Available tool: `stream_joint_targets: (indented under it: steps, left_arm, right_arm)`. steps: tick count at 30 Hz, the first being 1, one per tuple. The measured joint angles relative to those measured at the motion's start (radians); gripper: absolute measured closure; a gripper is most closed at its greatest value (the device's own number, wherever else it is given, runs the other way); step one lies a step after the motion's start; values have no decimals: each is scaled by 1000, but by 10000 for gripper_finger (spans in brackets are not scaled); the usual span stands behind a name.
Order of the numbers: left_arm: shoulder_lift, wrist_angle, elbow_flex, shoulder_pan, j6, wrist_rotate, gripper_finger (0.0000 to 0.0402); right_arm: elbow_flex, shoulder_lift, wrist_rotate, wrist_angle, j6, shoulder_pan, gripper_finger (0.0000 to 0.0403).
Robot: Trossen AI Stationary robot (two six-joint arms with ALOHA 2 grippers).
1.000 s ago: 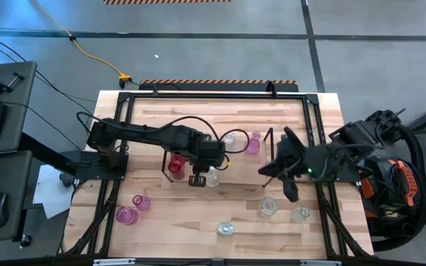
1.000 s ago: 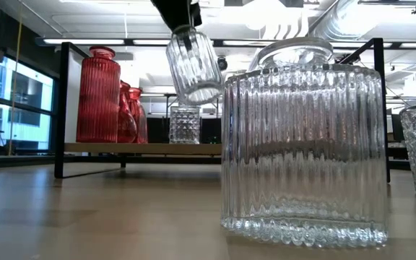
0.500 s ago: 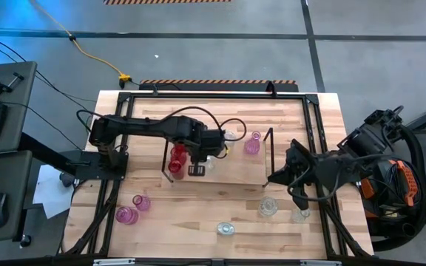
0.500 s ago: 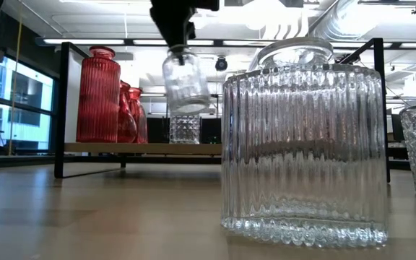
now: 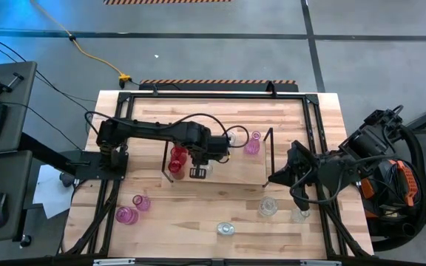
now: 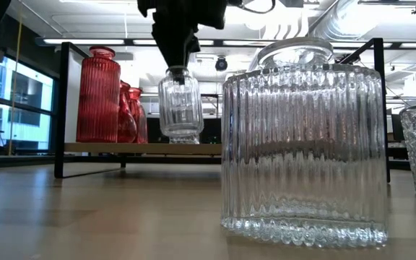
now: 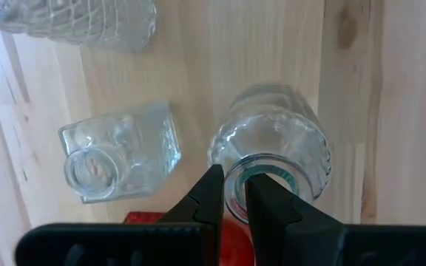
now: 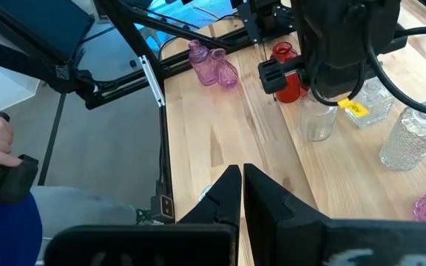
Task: Sort vases onto shelf
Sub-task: Put the transparent vase aligned with the other transparent vase on the shelf
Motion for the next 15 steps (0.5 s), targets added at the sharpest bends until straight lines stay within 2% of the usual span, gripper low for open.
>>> stream_joint_targets:
  steps: [15]
  left_arm:
    - [2,21,-9,8,53,-32,371]
  right_arm:
    - [0,0,0,5,0,0,402]
